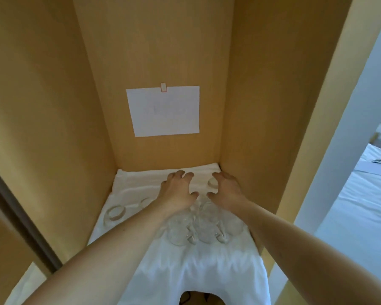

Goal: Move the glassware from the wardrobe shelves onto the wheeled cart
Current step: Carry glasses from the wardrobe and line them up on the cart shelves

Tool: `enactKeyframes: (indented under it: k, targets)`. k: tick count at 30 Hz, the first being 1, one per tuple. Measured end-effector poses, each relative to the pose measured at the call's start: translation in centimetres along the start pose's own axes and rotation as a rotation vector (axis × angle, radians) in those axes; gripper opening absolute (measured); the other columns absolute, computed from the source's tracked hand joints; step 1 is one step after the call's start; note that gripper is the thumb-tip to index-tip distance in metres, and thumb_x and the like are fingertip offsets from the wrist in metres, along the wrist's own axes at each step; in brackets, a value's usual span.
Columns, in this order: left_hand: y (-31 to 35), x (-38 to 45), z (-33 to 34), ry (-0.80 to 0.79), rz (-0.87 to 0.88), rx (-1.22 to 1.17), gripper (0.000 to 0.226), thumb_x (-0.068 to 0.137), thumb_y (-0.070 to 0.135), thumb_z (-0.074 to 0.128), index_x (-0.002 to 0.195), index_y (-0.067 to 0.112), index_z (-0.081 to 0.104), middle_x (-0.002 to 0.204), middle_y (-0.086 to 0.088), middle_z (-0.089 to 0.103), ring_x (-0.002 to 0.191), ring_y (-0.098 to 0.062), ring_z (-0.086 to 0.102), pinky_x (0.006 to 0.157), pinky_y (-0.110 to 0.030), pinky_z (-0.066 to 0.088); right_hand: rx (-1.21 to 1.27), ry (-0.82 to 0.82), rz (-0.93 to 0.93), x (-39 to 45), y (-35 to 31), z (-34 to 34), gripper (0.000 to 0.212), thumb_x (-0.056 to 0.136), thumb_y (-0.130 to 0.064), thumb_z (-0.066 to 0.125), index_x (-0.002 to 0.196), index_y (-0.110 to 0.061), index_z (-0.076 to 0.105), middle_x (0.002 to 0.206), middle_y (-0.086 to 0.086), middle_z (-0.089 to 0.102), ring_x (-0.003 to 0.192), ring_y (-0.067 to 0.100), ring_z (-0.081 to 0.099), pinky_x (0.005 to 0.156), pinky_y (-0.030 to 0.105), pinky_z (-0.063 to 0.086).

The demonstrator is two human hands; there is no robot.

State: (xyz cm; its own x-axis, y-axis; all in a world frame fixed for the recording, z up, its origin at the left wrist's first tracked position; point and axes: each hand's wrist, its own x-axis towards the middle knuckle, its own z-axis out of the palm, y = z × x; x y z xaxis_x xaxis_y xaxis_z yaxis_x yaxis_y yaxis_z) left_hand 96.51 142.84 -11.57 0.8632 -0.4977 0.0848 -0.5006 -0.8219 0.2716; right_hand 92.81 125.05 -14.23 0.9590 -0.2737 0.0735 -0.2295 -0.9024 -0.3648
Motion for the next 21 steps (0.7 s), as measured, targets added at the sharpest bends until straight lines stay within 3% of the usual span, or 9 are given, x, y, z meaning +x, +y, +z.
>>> enactKeyframes:
  k: [6,10,14,18,21]
  targets:
    - [-2.1,2.0,1.2,-0.048,0.025,0.018,0.07,0.096,0.047,0.059,0.156,0.022,0.033,0.161,-0.01,0.03,0.148,-0.032,0.025,0.116,-0.046,0.032,-0.102,-0.037,0.015,3.4,-0.7,1.1,0.075,0.088,-0.045,0.068,0.152,-0.023,0.036,0.148,0.006,0.044,0.129,0.031,0.048,0.104,0.039,0.046]
    - [-3.2,3.3,2.3,-0.073,0.033,0.037,0.07,0.095,0.047,0.059,0.155,0.022,0.033,0.161,-0.008,0.031,0.147,-0.032,0.026,0.115,-0.046,0.034,-0.248,-0.152,0.038,5.4,-0.9,2.0,0.08,0.084,-0.046,0.071,0.151,-0.026,0.033,0.149,0.011,0.035,0.129,0.037,0.043,0.096,0.04,0.045]
    - [-4.0,4.0,3.3,-0.078,0.043,0.035,0.07,0.095,0.048,0.059,0.155,0.023,0.033,0.161,-0.008,0.031,0.147,-0.031,0.026,0.115,-0.045,0.033,-0.3,-0.271,0.074,6.3,-0.6,3.0,0.077,0.082,-0.037,0.073,0.147,-0.024,0.035,0.14,0.014,0.037,0.117,0.032,0.053,0.086,0.035,0.046]
    - [-5.2,4.1,3.5,-0.078,0.016,0.028,0.069,0.095,0.047,0.058,0.155,0.023,0.033,0.161,-0.008,0.031,0.147,-0.031,0.026,0.114,-0.045,0.033,-0.279,-0.206,0.052,6.8,-0.7,3.1,0.062,0.085,-0.018,0.064,0.144,-0.025,0.044,0.133,0.014,0.041,0.108,0.03,0.058,0.082,0.031,0.046]
    - [-6.1,3.9,2.8,-0.07,-0.012,0.021,0.07,0.094,0.047,0.059,0.155,0.023,0.034,0.16,-0.008,0.032,0.146,-0.032,0.027,0.114,-0.045,0.034,-0.219,-0.178,0.037,6.8,-1.3,2.5,0.07,0.08,-0.019,0.075,0.143,-0.032,0.048,0.132,0.01,0.043,0.112,0.03,0.057,0.086,0.031,0.049]
